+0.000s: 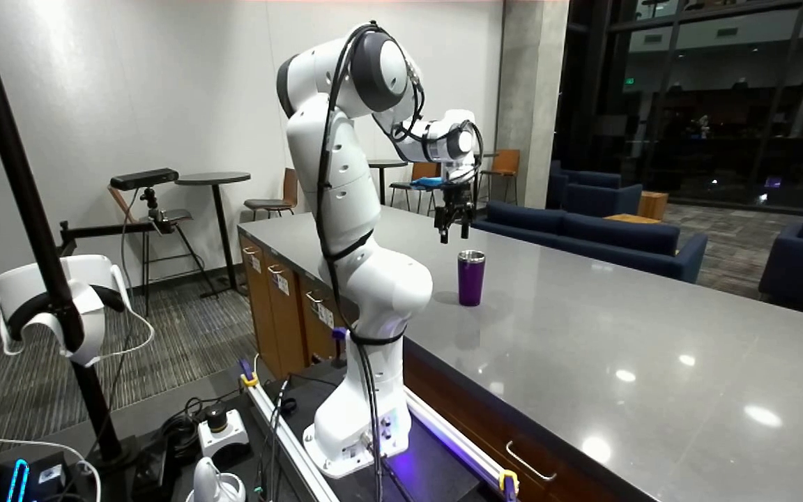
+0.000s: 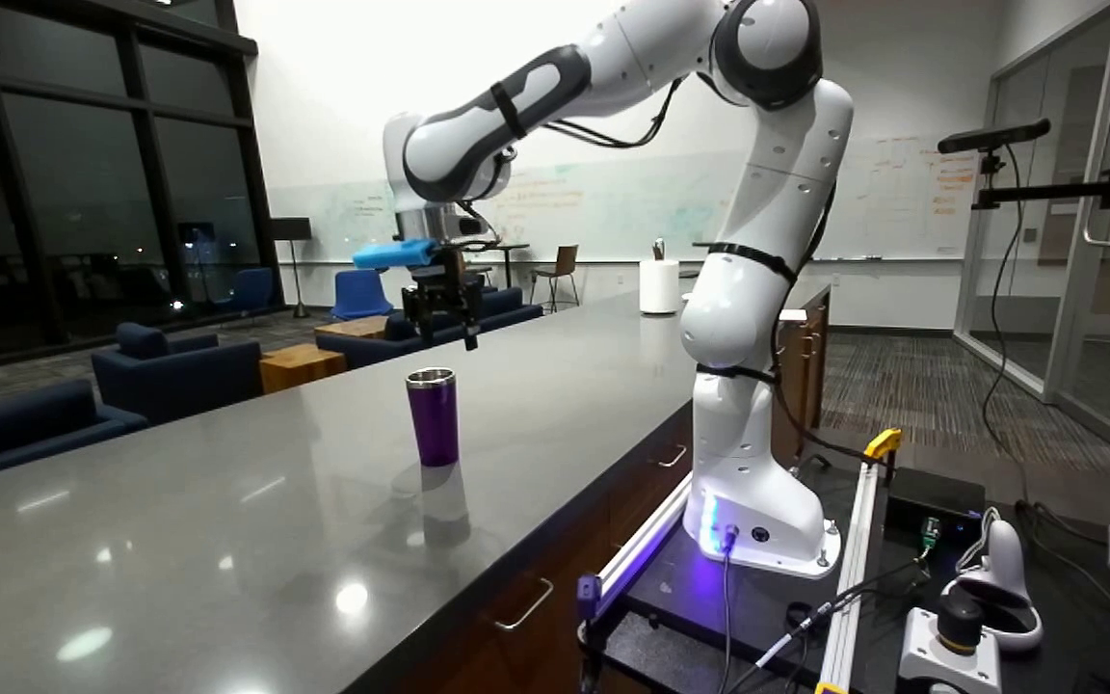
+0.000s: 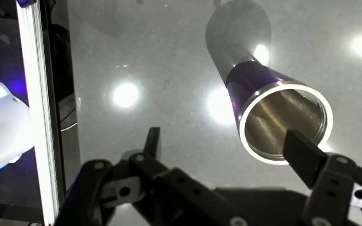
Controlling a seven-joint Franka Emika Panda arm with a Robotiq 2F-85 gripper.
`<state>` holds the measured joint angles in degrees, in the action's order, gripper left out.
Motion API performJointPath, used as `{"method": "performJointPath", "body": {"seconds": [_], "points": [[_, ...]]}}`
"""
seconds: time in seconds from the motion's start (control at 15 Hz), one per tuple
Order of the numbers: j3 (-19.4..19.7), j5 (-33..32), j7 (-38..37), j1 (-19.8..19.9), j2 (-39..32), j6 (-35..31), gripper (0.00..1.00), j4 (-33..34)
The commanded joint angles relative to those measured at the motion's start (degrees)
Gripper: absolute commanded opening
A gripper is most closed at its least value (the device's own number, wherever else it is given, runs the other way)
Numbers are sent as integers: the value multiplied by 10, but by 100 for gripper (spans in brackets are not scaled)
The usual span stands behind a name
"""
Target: Drop the purple flask and then lift it up to make it sit upright
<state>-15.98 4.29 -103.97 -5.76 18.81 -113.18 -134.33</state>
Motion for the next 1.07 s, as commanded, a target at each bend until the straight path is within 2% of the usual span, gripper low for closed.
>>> {"method": "performJointPath", "body": {"seconds": [0.0,0.33,0.67,1.0], "points": [[6,13,-10,-7,-6,5,100,-7],[12,39,2,-11,-12,-17,100,-25],[20,70,15,-11,-4,-101,100,-45],[17,50,4,-7,-4,-119,100,-55]]}}
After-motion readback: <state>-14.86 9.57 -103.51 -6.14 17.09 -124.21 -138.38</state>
